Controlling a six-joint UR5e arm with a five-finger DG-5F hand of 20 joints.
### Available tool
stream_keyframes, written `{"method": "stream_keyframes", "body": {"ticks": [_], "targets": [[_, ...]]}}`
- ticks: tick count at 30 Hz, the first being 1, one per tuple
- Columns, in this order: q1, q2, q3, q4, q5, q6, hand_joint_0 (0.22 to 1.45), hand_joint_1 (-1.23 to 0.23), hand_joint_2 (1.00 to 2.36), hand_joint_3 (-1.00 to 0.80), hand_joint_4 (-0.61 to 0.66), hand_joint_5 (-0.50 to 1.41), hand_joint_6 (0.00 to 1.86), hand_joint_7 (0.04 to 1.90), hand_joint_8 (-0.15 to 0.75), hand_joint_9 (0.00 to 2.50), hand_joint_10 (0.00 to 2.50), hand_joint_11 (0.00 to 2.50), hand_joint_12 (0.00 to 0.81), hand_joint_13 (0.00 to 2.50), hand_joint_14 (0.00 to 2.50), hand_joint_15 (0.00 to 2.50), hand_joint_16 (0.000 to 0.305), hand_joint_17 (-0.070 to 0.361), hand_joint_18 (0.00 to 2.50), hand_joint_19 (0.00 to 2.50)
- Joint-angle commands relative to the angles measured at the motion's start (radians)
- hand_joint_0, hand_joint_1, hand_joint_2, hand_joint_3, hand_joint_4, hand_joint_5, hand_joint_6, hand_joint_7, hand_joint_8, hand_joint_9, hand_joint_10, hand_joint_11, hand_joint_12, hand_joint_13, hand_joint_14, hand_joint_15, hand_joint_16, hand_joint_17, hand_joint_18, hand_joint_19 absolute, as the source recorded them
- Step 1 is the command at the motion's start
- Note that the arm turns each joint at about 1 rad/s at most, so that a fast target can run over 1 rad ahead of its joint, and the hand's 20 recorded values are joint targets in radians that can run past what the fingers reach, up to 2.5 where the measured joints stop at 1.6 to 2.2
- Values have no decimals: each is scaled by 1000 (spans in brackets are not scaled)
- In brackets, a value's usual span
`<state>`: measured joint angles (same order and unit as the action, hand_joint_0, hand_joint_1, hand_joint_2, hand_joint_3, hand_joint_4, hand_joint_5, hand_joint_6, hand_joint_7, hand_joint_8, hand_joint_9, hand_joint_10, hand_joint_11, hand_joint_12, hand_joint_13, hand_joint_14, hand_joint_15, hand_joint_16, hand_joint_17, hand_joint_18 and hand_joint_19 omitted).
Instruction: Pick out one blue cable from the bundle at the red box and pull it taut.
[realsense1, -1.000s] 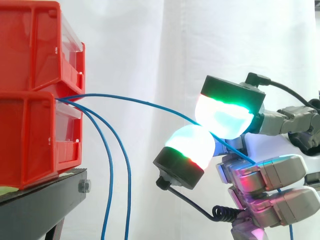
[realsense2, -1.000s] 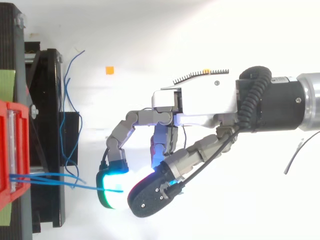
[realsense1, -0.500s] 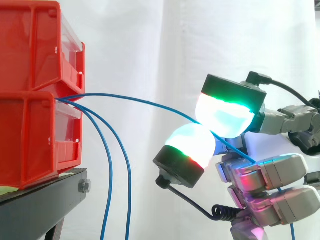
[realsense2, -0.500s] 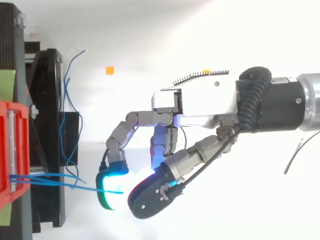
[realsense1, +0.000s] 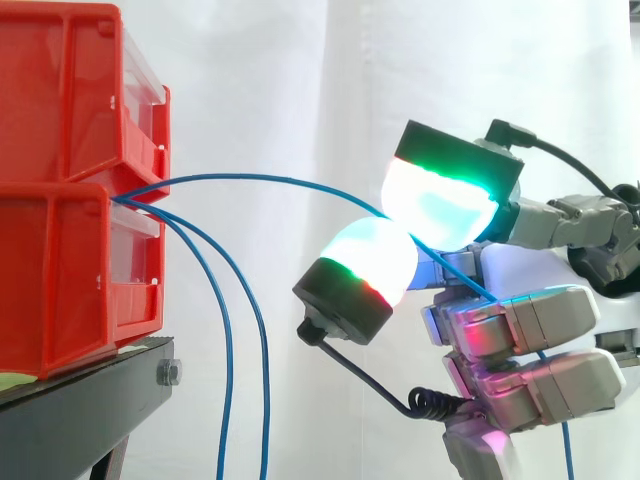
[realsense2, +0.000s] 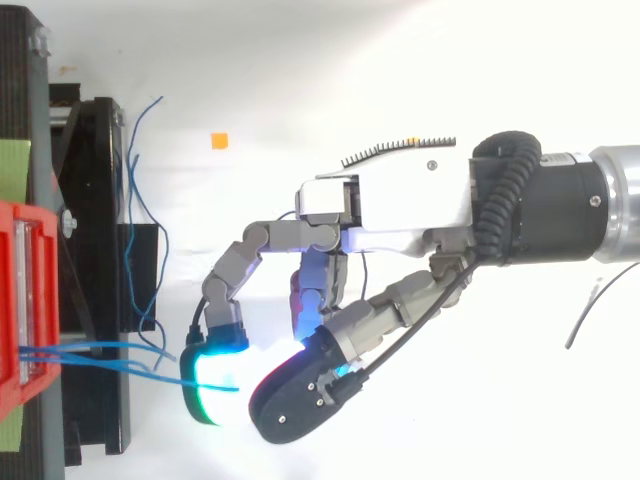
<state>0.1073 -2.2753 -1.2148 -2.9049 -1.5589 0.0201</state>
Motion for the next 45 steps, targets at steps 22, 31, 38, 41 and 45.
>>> {"method": "stream_keyframes", "body": {"ticks": [22,31,38,41,45], "targets": [[0,0,0,4,0,0,736,-757,1016,-261,-236,-133,1010,816,200,1443,18,1257,281,1401,24,1106,24,53,919,784],[0,-1,0,4,0,0,736,-755,1016,-267,-242,-133,1011,818,187,1441,18,1260,291,1390,26,1107,33,75,904,810],[0,0,0,4,0,0,734,-756,1016,-265,-242,-133,1010,821,185,1437,19,1256,292,1387,27,1113,34,76,901,810],[0,0,0,4,0,0,734,-757,1016,-266,-245,-133,1010,822,192,1436,19,1242,293,1387,24,1114,34,77,901,810],[0,-1,0,4,0,0,734,-756,1015,-266,-242,-133,1011,815,192,1428,20,1240,301,1379,24,1095,34,78,897,808]]}}
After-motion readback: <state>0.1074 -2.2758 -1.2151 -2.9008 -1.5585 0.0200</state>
